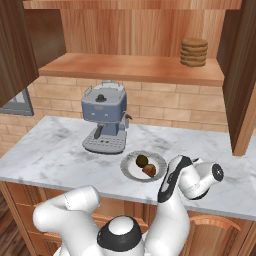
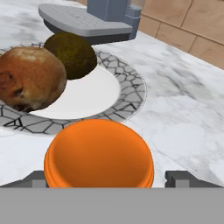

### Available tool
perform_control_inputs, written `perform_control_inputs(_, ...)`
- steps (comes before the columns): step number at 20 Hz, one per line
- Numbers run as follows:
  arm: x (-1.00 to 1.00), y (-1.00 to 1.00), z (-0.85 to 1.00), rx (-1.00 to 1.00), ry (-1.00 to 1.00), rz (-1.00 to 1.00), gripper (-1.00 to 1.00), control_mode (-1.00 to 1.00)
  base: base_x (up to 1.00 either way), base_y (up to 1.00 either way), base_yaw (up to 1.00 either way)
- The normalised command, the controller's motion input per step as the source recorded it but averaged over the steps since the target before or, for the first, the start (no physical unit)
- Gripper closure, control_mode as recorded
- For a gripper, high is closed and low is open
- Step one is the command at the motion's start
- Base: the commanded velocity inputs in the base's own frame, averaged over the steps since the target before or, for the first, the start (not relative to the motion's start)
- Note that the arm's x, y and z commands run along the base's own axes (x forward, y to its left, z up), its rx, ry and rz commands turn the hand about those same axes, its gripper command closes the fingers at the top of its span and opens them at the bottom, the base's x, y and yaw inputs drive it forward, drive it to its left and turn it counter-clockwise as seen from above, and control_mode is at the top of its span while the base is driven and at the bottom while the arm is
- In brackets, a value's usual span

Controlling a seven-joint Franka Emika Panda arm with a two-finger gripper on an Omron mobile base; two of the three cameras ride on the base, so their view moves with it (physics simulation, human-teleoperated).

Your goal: Pick the avocado and bread from the counter and place them on the plate. Then pick the jam from the cabinet and place it next to the plate. Lastly close the cabinet door.

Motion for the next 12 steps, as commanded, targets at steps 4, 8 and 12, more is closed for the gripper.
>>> perform_control_inputs(4, 0.00, 0.00, 0.05, 0.00, -0.01, 0.01, -1.00, -1.00, 0.00, 0.00, 0.00)
perform_control_inputs(8, -0.08, 0.00, 0.08, 0.00, 0.00, 0.03, -1.00, -1.00, 0.00, 0.00, 0.00)
perform_control_inputs(12, -0.06, 0.00, 0.08, 0.00, 0.00, 0.04, -1.00, -1.00, 0.00, 0.00, 0.00)
